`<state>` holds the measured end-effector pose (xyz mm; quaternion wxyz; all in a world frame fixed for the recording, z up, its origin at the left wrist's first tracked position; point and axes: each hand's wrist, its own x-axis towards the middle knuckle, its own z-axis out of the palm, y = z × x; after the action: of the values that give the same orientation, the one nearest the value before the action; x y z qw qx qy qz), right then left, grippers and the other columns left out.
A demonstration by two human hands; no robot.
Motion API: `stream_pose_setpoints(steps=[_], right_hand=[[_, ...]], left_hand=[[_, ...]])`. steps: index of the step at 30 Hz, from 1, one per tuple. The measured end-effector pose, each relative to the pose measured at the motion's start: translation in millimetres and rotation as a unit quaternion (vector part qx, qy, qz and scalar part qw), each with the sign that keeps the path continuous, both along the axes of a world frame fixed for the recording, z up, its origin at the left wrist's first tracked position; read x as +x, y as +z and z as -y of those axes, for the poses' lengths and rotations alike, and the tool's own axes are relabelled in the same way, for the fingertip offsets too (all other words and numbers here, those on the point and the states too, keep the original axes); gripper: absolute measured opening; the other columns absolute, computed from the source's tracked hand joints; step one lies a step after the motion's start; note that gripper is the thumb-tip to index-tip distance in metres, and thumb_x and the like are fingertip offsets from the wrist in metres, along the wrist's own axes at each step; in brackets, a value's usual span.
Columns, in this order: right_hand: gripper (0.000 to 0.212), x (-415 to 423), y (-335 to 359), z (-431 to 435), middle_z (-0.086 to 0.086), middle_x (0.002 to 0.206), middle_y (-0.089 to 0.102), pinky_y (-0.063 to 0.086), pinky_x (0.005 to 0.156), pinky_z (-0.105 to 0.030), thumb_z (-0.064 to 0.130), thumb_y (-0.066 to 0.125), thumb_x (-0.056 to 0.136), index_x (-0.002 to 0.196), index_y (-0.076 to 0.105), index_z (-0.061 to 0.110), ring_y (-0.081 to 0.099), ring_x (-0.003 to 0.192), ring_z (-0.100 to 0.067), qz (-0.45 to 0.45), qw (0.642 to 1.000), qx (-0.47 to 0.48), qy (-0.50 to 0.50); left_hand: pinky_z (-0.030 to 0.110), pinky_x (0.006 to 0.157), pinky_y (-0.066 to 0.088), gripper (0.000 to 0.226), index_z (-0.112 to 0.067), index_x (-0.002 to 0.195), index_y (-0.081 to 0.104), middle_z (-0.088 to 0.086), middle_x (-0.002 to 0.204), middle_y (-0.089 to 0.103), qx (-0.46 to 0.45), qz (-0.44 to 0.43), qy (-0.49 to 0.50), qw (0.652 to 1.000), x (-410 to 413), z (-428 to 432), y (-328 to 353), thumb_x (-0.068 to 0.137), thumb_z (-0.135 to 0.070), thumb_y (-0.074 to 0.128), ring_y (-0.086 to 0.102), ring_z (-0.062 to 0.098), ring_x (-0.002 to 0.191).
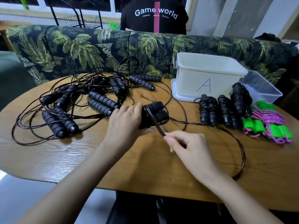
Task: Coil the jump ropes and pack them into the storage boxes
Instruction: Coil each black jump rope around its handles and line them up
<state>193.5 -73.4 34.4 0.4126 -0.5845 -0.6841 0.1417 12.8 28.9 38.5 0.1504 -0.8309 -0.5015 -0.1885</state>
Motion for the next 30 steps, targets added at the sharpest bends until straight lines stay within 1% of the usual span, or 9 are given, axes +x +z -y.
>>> stream_pose_setpoints(steps=[6, 9, 14, 17, 20, 24, 26, 28, 30], right_hand=[[0.016, 4, -16, -1, 0.02, 0.071, 0.069, 0.056, 0.063, -0.035, 0.036, 0.065, 0.088, 0.092, 0.077, 0.027, 0.067, 0.068, -0.003, 0.01, 0.999, 0.049, -0.02], [0.023, 5, -23, -3, 0.013, 0.079, 0.073, 0.055, 0.053, -0.029, 0.034, 0.062, 0.091, 0.096, 0.078, 0.019, 0.066, 0.067, -0.004, 0.132, 0.98, 0.15, -0.021], [0.019, 1, -38, -11, 0.002, 0.064, 0.061, 0.046, 0.04, -0.032, 0.022, 0.061, 0.093, 0.092, 0.075, 0.008, 0.058, 0.051, -0.015, 0.304, 0.917, 0.258, -0.022], [0.019, 0, -41, -13, 0.001, 0.063, 0.057, 0.044, 0.041, -0.029, 0.018, 0.061, 0.095, 0.09, 0.075, 0.007, 0.056, 0.051, -0.015, 0.359, 0.887, 0.288, -0.032], [0.02, 2, -45, -13, 0.002, 0.063, 0.055, 0.042, 0.042, -0.029, 0.018, 0.059, 0.097, 0.095, 0.075, 0.006, 0.054, 0.052, -0.015, 0.382, 0.875, 0.297, -0.027], [0.018, 14, -47, -15, 0.003, 0.07, 0.059, 0.045, 0.043, -0.029, 0.018, 0.061, 0.098, 0.108, 0.073, 0.009, 0.057, 0.056, -0.014, 0.389, 0.877, 0.282, -0.013], [0.021, 23, -47, -16, 0.004, 0.075, 0.061, 0.045, 0.044, -0.029, 0.018, 0.062, 0.097, 0.113, 0.072, 0.01, 0.059, 0.057, -0.013, 0.388, 0.88, 0.274, -0.016], [0.021, 33, -45, -19, 0.004, 0.076, 0.063, 0.046, 0.044, -0.028, 0.021, 0.061, 0.096, 0.11, 0.073, 0.011, 0.061, 0.058, -0.013, 0.376, 0.885, 0.274, -0.01], [0.024, 44, -42, -20, 0.004, 0.076, 0.068, 0.05, 0.047, -0.028, 0.028, 0.058, 0.095, 0.102, 0.074, 0.012, 0.065, 0.061, -0.013, 0.344, 0.904, 0.253, 0.005]], left_hand=[[0.035, 0.065, 0.041, 0.109, -0.014, 0.124, 0.061, 0.007, 0.101, 0.071, -0.063, 0.12, -0.019, 0.991, -4, -2, 18, 0.049, -0.09, 0.038, 0.065, 0.034, 0.094], [0.031, 0.066, 0.037, 0.112, -0.021, 0.129, 0.06, 0.003, 0.107, 0.071, -0.083, 0.183, -0.05, 0.978, -3, 1, 23, 0.046, -0.095, 0.045, 0.065, 0.03, 0.101], [0.026, 0.07, 0.036, 0.112, -0.028, 0.13, 0.058, -0.007, 0.112, 0.07, -0.099, 0.216, -0.084, 0.968, 5, 13, 27, 0.039, -0.094, 0.054, 0.064, 0.021, 0.106], [0.027, 0.069, 0.037, 0.09, -0.029, 0.126, 0.058, -0.009, 0.107, 0.07, -0.094, 0.211, -0.074, 0.97, 9, 16, 24, 0.052, -0.08, 0.07, 0.064, 0.019, 0.102], [0.03, 0.068, 0.042, 0.072, -0.026, 0.119, 0.059, -0.01, 0.1, 0.069, -0.074, 0.203, -0.08, 0.973, 12, 15, 18, 0.062, -0.067, 0.075, 0.065, 0.018, 0.095], [0.024, 0.064, 0.034, 0.073, -0.023, 0.114, 0.062, -0.01, 0.093, 0.07, -0.028, 0.192, -0.091, 0.977, 8, 11, 15, 0.062, -0.073, 0.056, 0.066, 0.017, 0.086], [0.023, 0.064, 0.034, 0.07, -0.024, 0.115, 0.062, -0.01, 0.093, 0.07, -0.028, 0.204, -0.094, 0.974, 4, 8, 17, 0.062, -0.069, 0.064, 0.066, 0.016, 0.087], [0.024, 0.064, 0.035, 0.07, -0.025, 0.118, 0.061, -0.01, 0.091, 0.07, -0.039, 0.224, -0.089, 0.97, 2, 5, 20, 0.061, -0.065, 0.073, 0.067, 0.018, 0.087], [0.024, 0.062, 0.036, 0.075, -0.025, 0.119, 0.061, -0.013, 0.084, 0.065, -0.039, 0.24, -0.087, 0.966, -1, 1, 24, 0.059, -0.071, 0.064, 0.066, 0.017, 0.083]])
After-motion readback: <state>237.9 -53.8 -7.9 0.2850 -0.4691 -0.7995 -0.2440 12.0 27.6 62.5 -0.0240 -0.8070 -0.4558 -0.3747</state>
